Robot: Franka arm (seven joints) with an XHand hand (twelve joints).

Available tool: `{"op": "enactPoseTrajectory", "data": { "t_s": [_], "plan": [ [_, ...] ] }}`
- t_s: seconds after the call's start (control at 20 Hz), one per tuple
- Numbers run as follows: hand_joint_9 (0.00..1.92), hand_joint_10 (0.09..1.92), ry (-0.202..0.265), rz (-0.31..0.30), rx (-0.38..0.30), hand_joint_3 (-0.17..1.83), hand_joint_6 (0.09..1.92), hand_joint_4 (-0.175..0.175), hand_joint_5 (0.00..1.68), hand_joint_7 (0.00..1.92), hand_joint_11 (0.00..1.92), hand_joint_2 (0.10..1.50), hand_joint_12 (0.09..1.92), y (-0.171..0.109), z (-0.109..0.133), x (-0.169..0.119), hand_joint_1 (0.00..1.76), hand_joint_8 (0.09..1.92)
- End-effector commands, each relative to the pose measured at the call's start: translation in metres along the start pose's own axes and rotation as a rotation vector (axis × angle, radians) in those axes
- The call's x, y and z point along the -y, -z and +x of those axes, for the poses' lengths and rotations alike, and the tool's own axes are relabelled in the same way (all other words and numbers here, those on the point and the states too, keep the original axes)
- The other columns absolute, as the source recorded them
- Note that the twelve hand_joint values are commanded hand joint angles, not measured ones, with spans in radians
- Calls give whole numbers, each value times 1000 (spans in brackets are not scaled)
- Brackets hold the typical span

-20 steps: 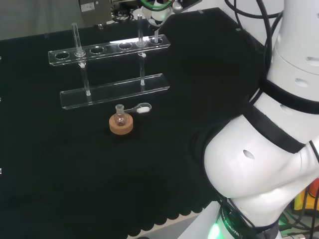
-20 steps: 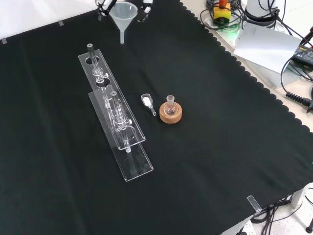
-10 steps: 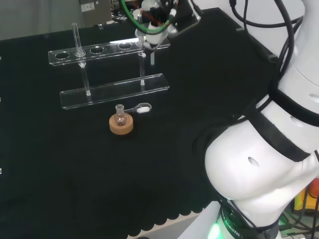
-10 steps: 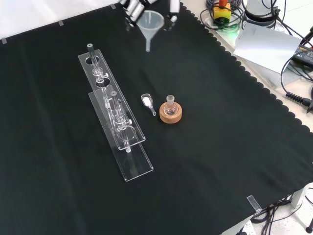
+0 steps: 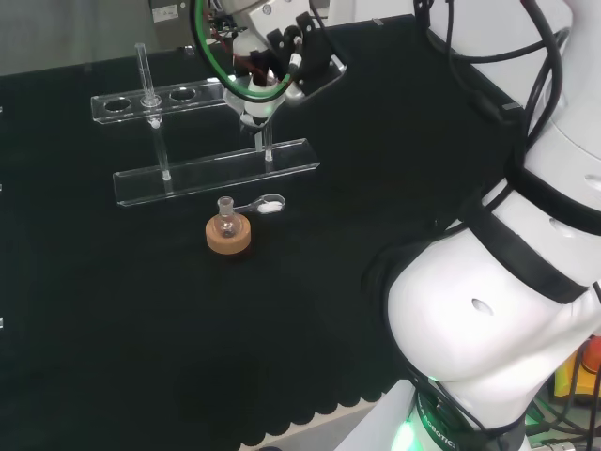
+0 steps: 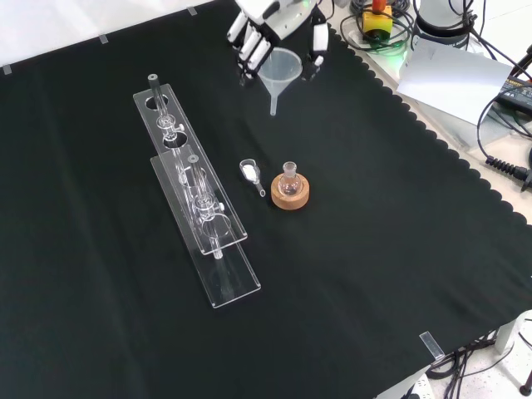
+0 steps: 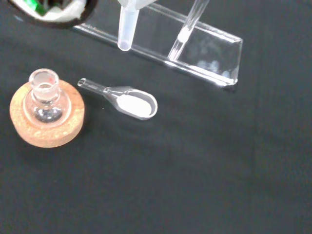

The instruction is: Place the funnel on the round-bottom flask.

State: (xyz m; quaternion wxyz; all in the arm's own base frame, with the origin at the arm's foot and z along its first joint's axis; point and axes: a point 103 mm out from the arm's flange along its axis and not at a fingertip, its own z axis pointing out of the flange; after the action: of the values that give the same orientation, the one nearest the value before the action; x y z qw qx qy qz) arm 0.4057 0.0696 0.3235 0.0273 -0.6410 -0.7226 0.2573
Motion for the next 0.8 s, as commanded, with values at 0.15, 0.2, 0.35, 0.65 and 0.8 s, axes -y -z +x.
{"op": "enactPoseTrajectory", "data": {
  "t_s": [0.15, 0.2, 0.35, 0.65, 0.8],
  "plan": [
    [972, 684, 19, 17, -10, 709, 643, -8, 545, 514, 432, 697, 1366, -19, 20, -13, 866, 755],
    [972, 683, 23, 14, -12, 709, 643, -8, 545, 515, 431, 697, 1364, -20, 23, -13, 867, 755],
    [972, 682, 12, 18, -3, 711, 644, -9, 544, 516, 430, 693, 1360, -22, 32, -15, 870, 755],
    [972, 681, 66, 23, -11, 713, 643, -10, 541, 519, 433, 689, 1355, -28, 52, -21, 874, 755],
    [971, 680, 73, 28, -4, 715, 643, -10, 540, 520, 436, 687, 1354, -30, 57, -23, 875, 755]
  ]
}}
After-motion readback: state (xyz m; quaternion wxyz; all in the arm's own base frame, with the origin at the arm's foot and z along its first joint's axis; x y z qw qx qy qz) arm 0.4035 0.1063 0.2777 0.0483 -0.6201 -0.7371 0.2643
